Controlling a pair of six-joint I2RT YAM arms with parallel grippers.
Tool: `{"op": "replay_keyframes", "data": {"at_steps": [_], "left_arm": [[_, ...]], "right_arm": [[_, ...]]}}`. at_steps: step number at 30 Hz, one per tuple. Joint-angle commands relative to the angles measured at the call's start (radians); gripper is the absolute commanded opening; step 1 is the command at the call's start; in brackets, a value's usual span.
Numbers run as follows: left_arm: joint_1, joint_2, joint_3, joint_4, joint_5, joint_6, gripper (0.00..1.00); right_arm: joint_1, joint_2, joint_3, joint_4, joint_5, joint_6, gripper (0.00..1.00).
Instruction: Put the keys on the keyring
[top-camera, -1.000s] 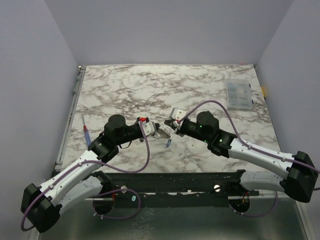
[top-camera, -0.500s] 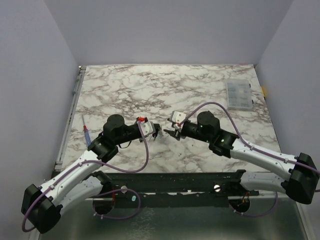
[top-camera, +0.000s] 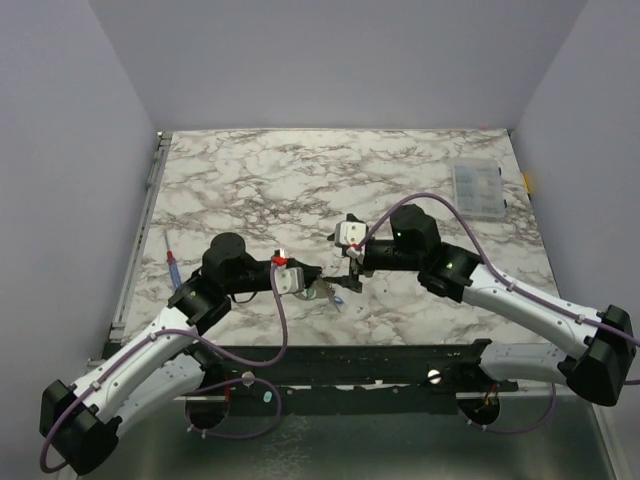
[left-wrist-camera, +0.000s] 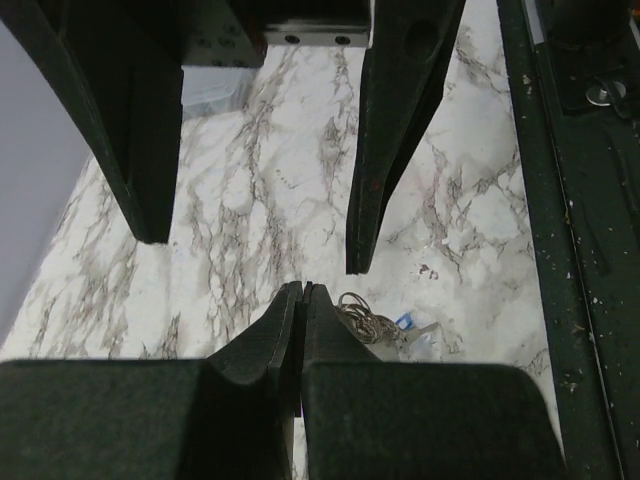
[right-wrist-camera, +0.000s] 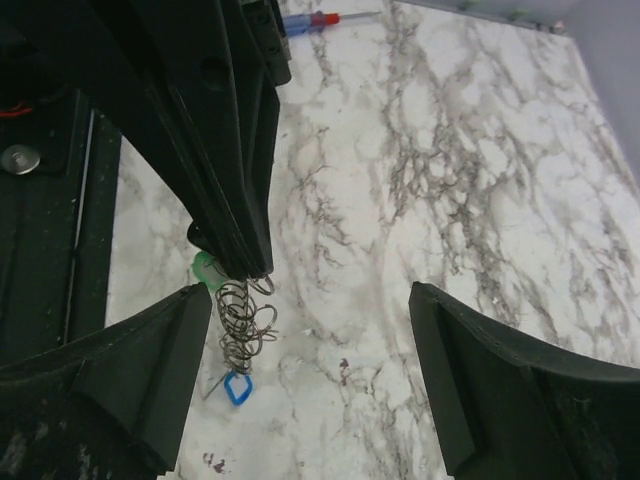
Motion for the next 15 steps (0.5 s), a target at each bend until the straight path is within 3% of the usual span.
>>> {"op": "replay_keyframes", "data": {"at_steps": [1,9,12,15], "left_arm": [[0.006,-0.044,0.0,-0.026,0.124,0.07,0.0],[0.006,-0.049,-0.002,-0.032,0.138,0.084,0.0],[0.006,-0.047,-0.002,-0.031,0.142,0.087,0.0],[0.007,-0.045,0.0,-0.032,0.144,0.088,0.0]], "right_arm": [[-0.004,0.066,0.072,-0.171,-0.123,-0.02,0.85],[-0.004,0.077,0.051,-0.117,-0.132,-0.012,0.53],[-0.004,0.078,0.038,-0.089,-0.145,-0.004,0.46],[-0.004,0.089,0.037,-0.089,-0.182,0.001,0.45]]}}
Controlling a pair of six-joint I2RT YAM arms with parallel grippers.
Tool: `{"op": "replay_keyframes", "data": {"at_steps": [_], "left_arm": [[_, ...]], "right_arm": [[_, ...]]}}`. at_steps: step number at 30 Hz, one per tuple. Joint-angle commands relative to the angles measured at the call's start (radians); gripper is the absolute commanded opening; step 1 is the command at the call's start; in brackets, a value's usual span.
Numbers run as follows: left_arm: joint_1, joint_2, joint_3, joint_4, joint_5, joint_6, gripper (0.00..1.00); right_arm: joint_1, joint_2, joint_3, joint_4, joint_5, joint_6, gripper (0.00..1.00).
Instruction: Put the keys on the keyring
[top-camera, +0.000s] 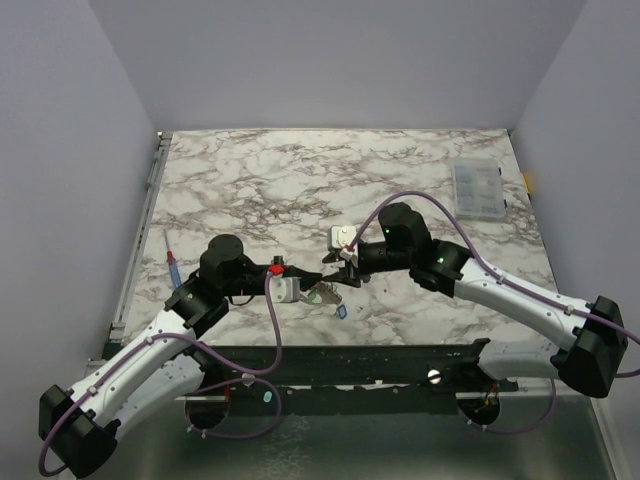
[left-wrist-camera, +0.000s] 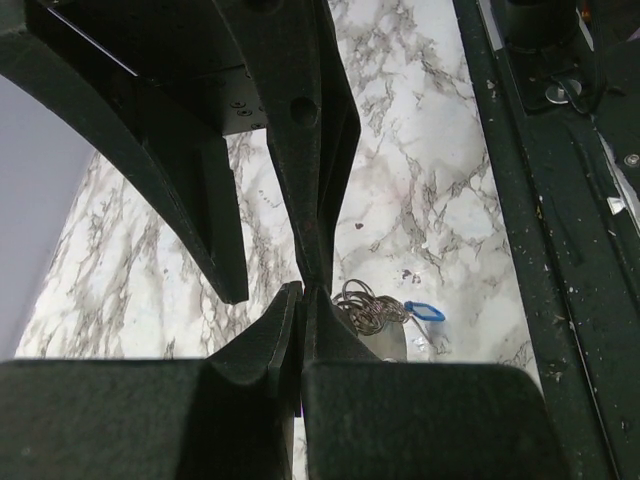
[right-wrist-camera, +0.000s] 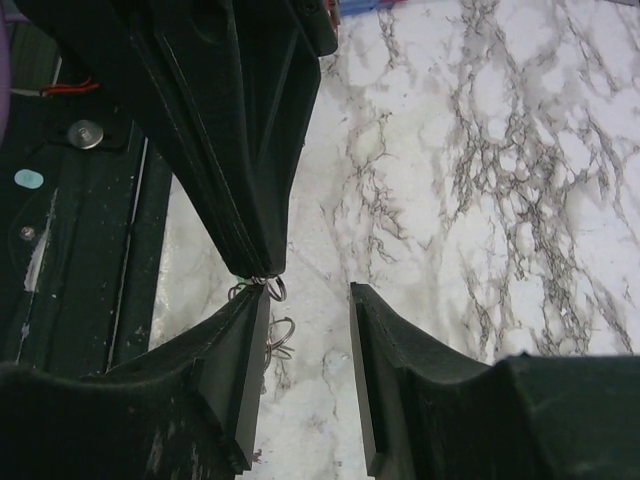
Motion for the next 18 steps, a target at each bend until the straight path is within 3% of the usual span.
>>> {"op": "replay_keyframes", "data": {"at_steps": [1,5,10,13,16,18], "left_arm": [[0.006,-0.007,0.0,0.009,0.05,0.023,0.0],[0.006,-0.007,0.001,0.009,0.049,0.027,0.0],[0.006,-0.011,0.002,0.009,0.044,0.03,0.0],[0.006,-0.012,0.001,0.009,0.045,0.032,0.0],[0.006,-0.014,0.002,0.009,0.046,0.034,0.0],[0.007,-0.018,0.001,0.009,0.043,0.034,0.0]], "right_arm": [[-0.004,0.013,-0.013,0.023,-0.07,0.009,0.45],[-0.004,0.037,-0.006,0.021,-0.087,0.007,0.45],[-0.004,0.058,-0.003,0.024,-0.094,0.006,0.36],[-0.004,0.067,-0.002,0.026,-0.092,0.004,0.25],[-0.004,0.076,0.0,0.027,-0.078,0.005,0.03],[-0.004,0.076,0.0,0.026,-0.055,0.007,0.01]]}}
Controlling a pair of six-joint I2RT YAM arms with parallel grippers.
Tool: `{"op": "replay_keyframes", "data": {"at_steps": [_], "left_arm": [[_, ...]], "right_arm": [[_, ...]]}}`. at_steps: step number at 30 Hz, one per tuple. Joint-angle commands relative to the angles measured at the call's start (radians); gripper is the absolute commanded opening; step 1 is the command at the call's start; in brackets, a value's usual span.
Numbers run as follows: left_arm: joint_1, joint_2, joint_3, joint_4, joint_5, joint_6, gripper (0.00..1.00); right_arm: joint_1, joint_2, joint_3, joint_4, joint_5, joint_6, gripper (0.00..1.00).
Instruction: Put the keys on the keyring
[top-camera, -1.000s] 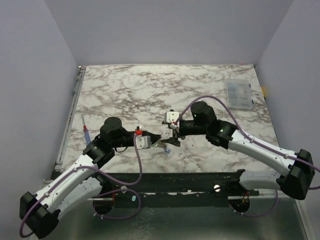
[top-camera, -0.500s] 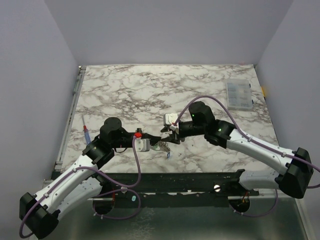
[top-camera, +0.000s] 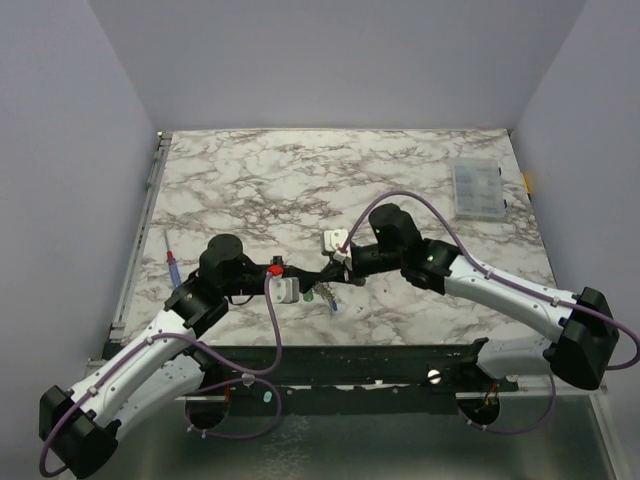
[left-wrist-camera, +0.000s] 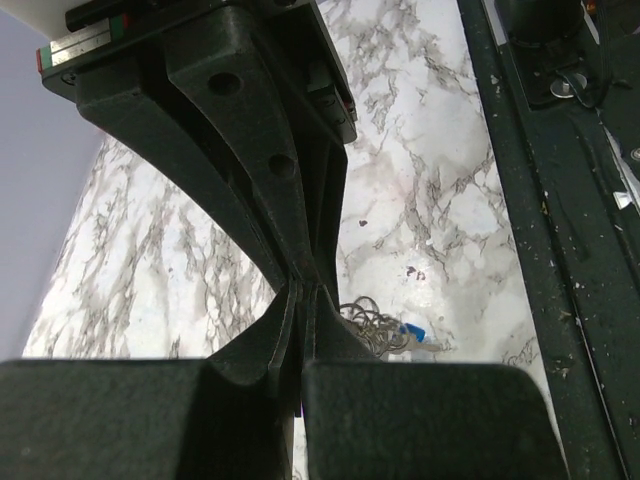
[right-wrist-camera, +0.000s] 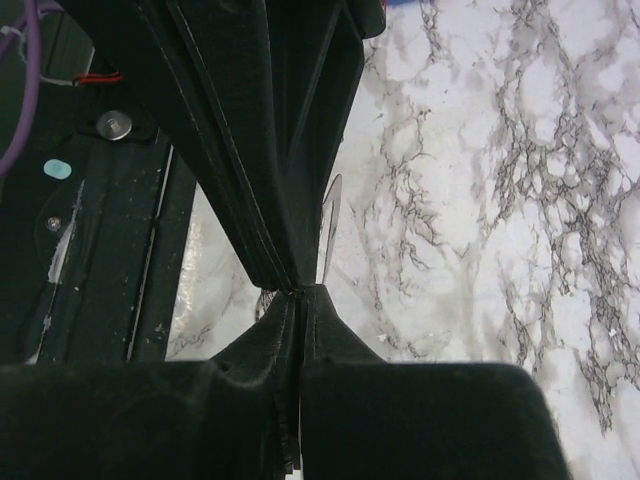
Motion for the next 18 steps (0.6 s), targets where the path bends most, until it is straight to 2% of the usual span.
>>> {"op": "replay_keyframes", "data": {"at_steps": [1,11,18], "left_arm": [[0.004,-0.019,0.0,0.011,0.033,0.017,0.0],[0.004,-0.061,-0.011,0.013,-0.065,0.033,0.0],[0.004,-0.063,-0.019,0.015,-0.119,0.038,0.0]], "right_arm": [[-0.002,0.012,-0.003,0.02,0.026,0.005,0.01],[-0.002,-0.108,-0.074,0.125,0.206,0.042,0.01],[-0.002,-0.16,-0.098,0.155,0.234,0.074,0.0]]}}
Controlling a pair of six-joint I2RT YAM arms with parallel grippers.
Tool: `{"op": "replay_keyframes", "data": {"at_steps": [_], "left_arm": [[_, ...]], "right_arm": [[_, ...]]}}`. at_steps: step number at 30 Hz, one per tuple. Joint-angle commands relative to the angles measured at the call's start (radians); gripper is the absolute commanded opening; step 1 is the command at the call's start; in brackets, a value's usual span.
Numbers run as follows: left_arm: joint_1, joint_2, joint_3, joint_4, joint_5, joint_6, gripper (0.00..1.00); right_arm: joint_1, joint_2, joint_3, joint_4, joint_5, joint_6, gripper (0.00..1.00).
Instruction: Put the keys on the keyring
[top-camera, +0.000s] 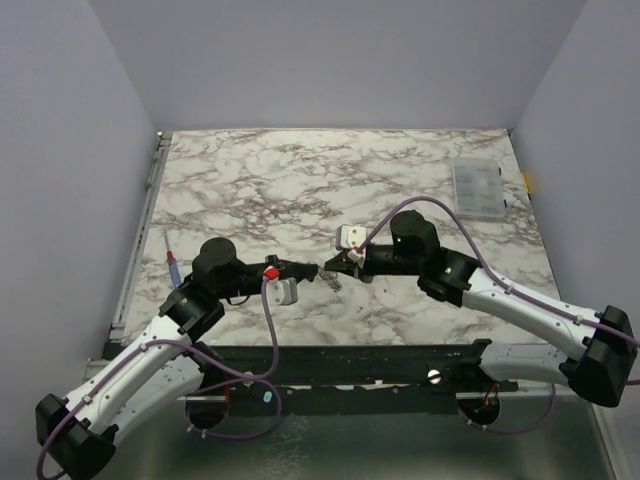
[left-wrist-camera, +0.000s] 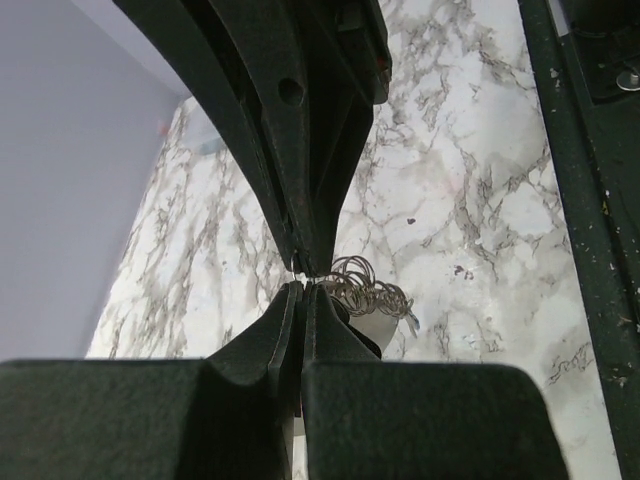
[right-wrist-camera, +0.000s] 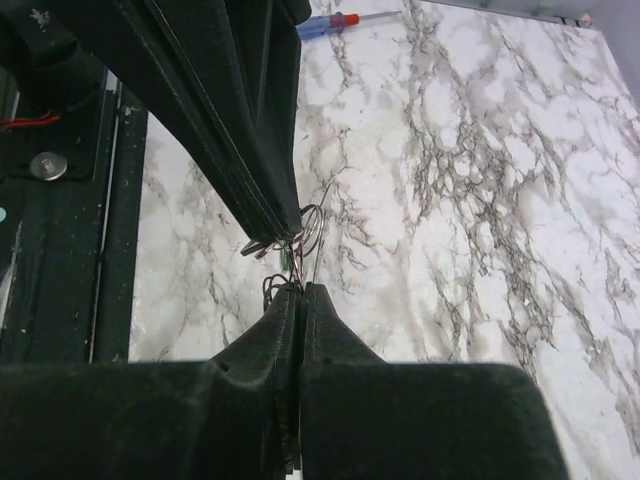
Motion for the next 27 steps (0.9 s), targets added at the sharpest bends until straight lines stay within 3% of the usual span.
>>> {"op": "replay_keyframes", "data": {"at_steps": [1,6,11,14,20,27], "left_arm": [[0.002,-0.012,-0.018,0.0,-0.042,0.014,0.0],[0.001,-0.003,-0.021,0.0,-0.044,0.014,0.04],[0.002,0.001,-0.021,0.003,-0.05,0.008,0.34],[0.001,0.0,-0.021,0.006,-0.061,0.005,0.43],[0.001,0.011,-0.029,0.034,-0.132,-0.03,0.49],[0.001,0.072,-0.05,0.162,-0.266,-0.155,0.5]], "right_arm": [[-0.005,-0.035,-0.015,0.041,0.081,0.022,0.0],[-0.005,-0.042,-0.017,0.072,0.116,0.029,0.01],[-0.005,-0.06,-0.033,0.12,0.168,0.037,0.01],[-0.005,-0.071,-0.042,0.139,0.196,0.037,0.01],[-0.005,-0.065,-0.04,0.149,0.205,0.034,0.01],[-0.005,-0.07,-0.049,0.195,0.239,0.049,0.01]]}}
